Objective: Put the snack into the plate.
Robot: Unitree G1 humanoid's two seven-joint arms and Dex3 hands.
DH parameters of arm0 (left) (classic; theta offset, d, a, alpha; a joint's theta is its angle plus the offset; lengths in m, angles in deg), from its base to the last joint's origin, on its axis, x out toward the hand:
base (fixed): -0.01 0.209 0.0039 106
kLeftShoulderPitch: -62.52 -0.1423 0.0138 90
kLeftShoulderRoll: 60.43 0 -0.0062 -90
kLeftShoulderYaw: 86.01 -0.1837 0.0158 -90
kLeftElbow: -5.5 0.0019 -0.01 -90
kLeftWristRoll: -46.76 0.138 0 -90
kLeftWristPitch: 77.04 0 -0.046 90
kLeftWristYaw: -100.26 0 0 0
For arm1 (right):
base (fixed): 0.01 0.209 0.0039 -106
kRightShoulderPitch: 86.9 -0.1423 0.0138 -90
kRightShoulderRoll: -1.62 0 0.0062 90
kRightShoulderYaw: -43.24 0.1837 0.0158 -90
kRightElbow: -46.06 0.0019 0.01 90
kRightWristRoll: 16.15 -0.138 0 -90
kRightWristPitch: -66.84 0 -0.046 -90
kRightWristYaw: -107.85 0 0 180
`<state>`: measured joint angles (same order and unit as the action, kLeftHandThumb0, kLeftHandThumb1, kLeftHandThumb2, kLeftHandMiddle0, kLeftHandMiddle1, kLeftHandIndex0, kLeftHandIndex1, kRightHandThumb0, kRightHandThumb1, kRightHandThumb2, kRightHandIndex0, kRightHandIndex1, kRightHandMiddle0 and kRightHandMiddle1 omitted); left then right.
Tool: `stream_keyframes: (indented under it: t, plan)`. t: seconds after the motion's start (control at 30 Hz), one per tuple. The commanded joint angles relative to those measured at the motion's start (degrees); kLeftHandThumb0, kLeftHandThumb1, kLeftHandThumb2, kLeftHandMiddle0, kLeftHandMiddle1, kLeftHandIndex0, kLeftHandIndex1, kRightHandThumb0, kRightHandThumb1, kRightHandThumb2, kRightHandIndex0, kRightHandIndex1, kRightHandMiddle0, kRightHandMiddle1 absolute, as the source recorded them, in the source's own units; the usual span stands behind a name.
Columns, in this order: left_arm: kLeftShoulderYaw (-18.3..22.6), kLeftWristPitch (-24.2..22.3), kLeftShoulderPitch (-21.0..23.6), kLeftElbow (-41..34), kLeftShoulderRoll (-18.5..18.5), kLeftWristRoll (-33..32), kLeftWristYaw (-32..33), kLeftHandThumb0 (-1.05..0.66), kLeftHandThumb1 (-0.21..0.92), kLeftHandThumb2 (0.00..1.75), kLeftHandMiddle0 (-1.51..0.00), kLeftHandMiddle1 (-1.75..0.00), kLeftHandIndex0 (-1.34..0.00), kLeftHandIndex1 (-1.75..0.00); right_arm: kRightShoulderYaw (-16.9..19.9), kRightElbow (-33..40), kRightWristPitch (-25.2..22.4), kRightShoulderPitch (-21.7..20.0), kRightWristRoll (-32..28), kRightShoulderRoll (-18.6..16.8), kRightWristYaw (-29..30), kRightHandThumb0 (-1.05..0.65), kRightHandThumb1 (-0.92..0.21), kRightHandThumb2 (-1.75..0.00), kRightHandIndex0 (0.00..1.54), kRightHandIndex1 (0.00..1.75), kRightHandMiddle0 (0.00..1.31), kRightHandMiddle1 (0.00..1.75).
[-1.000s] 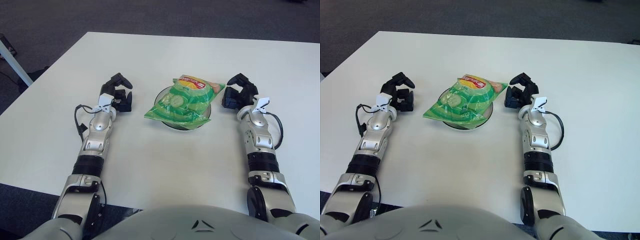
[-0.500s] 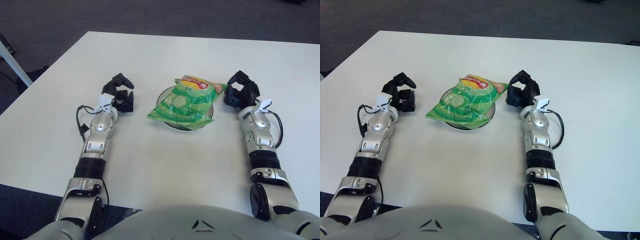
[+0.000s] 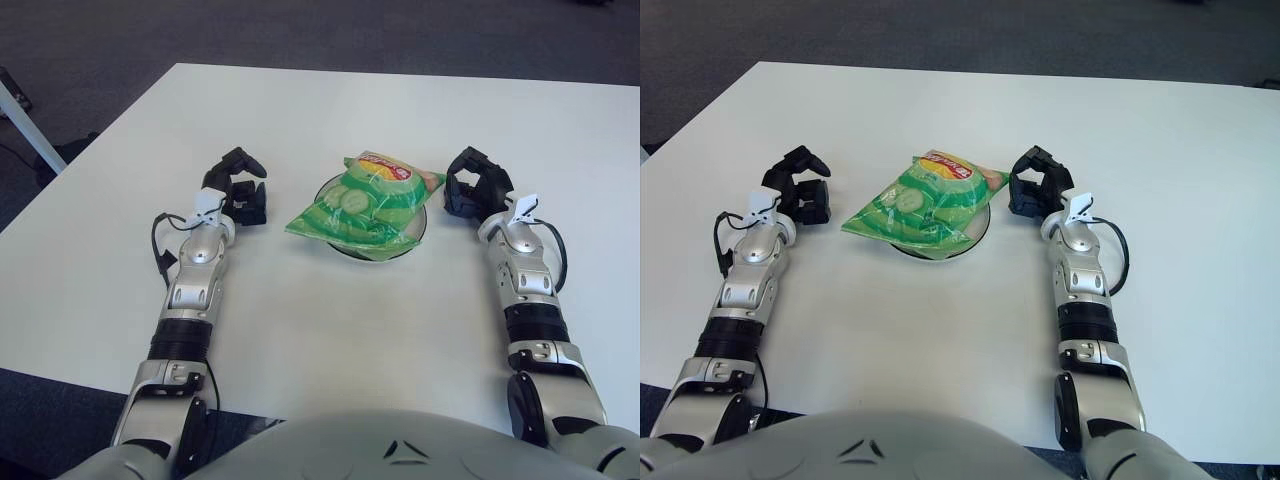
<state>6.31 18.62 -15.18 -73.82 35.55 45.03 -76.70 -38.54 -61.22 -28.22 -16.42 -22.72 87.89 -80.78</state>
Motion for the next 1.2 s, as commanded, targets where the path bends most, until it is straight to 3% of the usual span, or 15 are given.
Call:
stream_keyframes:
  t: [0.0,0.23,0.47,1.17]
  plan:
    - [-0.79,-0.61,-5.97,2.31,4.00,-0.57,-0.02,-0.50,0.25,1.39,-1.26,-1.75,-0.66,-1.75,-0.91,-0.98,-7.62,3.65,-0.41,-0.16,-0.83,-0.46,-0.40,-1.22,1.24,1.75,0.55,1.75]
    - [-0.54,-0.20,-6.11,2.28,4.19,-0.99,-0.59,-0.50,0.26,1.39,-1.26,-1.75,-0.66,-1.75,0.29,1.20,-11.39,3.65,-2.05,-0.85,0.62,-0.45,-0.44,-1.17,1.18,1.75,0.52,1.75]
    - [-0.42,0.14,-6.06,2.49,4.38,-0.86,-0.48,-0.50,0.26,1.38,-1.26,-1.75,-0.65,-1.75,0.92,2.03,-11.83,3.73,-2.28,-1.55,2.27,-0.45,-0.44,-1.17,1.17,1.75,0.52,1.75]
    - [-0.73,-1.93,-6.32,1.01,4.60,0.27,0.27,-0.49,0.27,1.37,-1.25,-1.75,-0.65,-1.75,3.80,0.79,-3.37,3.67,-0.75,-5.24,10.84,-0.45,-0.44,-1.17,1.24,1.75,0.52,1.75]
